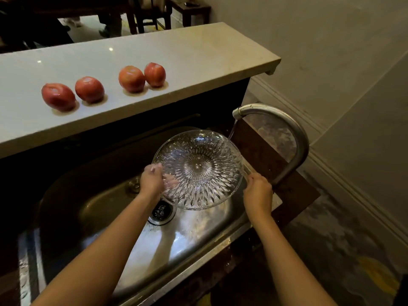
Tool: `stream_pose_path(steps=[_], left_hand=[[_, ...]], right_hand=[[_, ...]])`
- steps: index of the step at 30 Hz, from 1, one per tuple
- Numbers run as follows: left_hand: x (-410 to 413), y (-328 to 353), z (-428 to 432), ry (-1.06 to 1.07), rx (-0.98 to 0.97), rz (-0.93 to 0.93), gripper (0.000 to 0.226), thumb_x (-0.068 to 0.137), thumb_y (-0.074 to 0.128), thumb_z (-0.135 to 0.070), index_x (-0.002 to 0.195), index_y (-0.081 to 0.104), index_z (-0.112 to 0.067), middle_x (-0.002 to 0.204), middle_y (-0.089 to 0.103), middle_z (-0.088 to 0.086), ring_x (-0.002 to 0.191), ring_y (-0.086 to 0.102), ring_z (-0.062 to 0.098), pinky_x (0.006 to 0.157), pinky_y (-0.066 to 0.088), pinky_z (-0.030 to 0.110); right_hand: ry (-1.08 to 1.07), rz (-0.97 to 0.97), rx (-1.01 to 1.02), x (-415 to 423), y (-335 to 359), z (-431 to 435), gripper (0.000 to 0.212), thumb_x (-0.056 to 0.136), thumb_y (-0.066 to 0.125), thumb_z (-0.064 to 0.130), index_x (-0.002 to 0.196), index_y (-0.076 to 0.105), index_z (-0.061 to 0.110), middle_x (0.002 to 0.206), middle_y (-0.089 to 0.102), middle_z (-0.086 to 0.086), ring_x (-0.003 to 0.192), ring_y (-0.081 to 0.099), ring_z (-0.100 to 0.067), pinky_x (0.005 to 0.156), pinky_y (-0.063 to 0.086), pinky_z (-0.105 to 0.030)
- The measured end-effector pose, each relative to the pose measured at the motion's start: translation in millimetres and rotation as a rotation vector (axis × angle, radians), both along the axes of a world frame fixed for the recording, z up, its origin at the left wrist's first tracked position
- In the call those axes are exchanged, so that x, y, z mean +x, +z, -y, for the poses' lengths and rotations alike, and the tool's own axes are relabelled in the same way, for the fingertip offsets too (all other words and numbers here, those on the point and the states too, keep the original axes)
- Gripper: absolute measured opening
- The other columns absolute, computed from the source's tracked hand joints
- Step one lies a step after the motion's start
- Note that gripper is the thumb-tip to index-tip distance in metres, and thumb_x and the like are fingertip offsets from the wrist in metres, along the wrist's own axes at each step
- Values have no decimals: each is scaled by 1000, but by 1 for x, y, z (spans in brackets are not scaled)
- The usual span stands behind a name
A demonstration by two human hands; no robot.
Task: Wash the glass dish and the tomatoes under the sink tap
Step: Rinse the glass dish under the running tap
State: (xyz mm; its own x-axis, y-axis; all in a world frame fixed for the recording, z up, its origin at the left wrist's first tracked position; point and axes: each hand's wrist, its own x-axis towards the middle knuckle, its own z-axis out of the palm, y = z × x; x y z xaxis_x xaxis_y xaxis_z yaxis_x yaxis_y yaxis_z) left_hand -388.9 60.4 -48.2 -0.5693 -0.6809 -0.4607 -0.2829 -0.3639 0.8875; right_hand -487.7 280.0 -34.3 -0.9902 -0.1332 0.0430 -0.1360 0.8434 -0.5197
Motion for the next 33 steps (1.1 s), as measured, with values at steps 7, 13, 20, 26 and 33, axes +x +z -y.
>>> stream_pose_path(steps=[7,13,20,26,33], left_hand=[[2,1,0,-23,-26,-18,21,100,38,-21,110,45,-4,103,55,32,70,61,31,57,56,34],[2,4,-1,-33,-62,5,20,93,54,-21,102,50,-4,96,62,29,77,67,34,76,57,44],[-27,-7,-13,-484,-1128,552,70,92,37,-53,148,5,-25,155,14,14,138,27,35,110,27,52],[-72,-14,-86,-894,-1196,117,58,92,5,-52,146,-7,-32,154,-17,-10,142,-18,10,114,-16,40],[-128,10,-31,-818,-1254,170,56,98,18,-47,148,2,-29,158,-4,-7,145,-6,11,115,-4,38]], right_hand=[[1,-10,-32,5,14,-1,25,97,39,11,106,61,1,99,65,-18,91,61,-33,75,49,-38],[23,211,-396,7,33,22,42,99,34,35,128,47,7,95,66,-9,64,55,-12,51,41,-22],[-65,323,-636,-7,24,43,36,101,29,26,110,55,2,71,64,-5,45,39,-11,43,32,-22],[-11,229,-540,-14,23,46,32,100,32,26,98,59,9,83,60,0,74,55,-15,58,41,-23],[-76,293,-661,-21,22,38,38,100,29,31,95,60,10,81,68,-12,67,60,-21,64,46,-34]])
